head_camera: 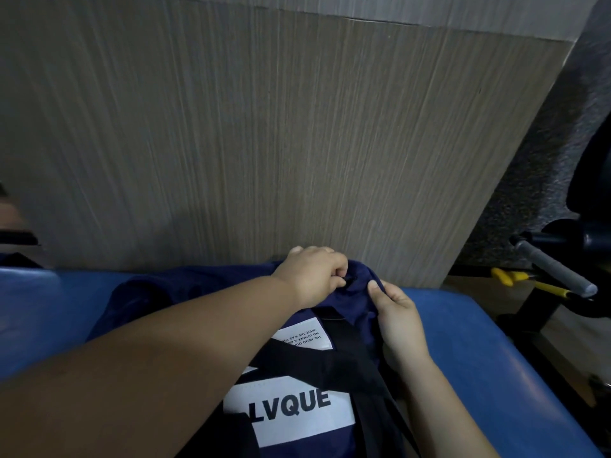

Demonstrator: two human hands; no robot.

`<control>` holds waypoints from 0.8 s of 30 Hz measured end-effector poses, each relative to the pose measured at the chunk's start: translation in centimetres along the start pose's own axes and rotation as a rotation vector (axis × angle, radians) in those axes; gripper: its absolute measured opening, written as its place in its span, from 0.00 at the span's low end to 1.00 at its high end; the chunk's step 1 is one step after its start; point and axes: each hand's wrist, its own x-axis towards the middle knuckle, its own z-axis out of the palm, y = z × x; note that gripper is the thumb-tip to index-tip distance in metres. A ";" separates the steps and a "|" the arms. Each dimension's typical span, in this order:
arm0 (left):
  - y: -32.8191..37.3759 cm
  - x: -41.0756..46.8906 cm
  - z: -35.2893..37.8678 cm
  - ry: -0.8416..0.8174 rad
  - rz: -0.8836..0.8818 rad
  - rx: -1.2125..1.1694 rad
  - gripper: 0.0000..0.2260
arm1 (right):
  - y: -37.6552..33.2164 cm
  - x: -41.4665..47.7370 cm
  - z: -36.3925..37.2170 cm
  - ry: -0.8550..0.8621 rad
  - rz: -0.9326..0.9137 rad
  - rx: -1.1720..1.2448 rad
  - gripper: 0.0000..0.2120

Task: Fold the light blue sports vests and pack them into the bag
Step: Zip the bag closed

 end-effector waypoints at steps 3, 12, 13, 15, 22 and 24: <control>0.2 0.1 -0.2 0.020 0.012 0.023 0.04 | -0.1 0.1 -0.1 0.002 0.012 0.004 0.10; -0.3 0.0 0.2 -0.018 -0.071 -0.267 0.12 | 0.0 0.5 0.1 0.014 0.089 0.066 0.11; -0.4 0.0 0.4 -0.015 -0.072 -0.241 0.13 | 0.1 0.6 0.1 0.011 0.104 0.080 0.11; -0.2 -0.1 0.8 0.032 -0.082 -0.226 0.12 | 0.2 0.7 0.3 0.012 0.128 0.123 0.10; 0.4 -0.3 1.9 0.156 -0.088 -0.232 0.11 | 0.1 0.8 0.3 -0.049 0.144 0.138 0.13; 0.4 -0.3 1.9 0.147 -0.089 -0.251 0.11 | 0.1 0.8 0.5 -0.024 0.145 0.101 0.11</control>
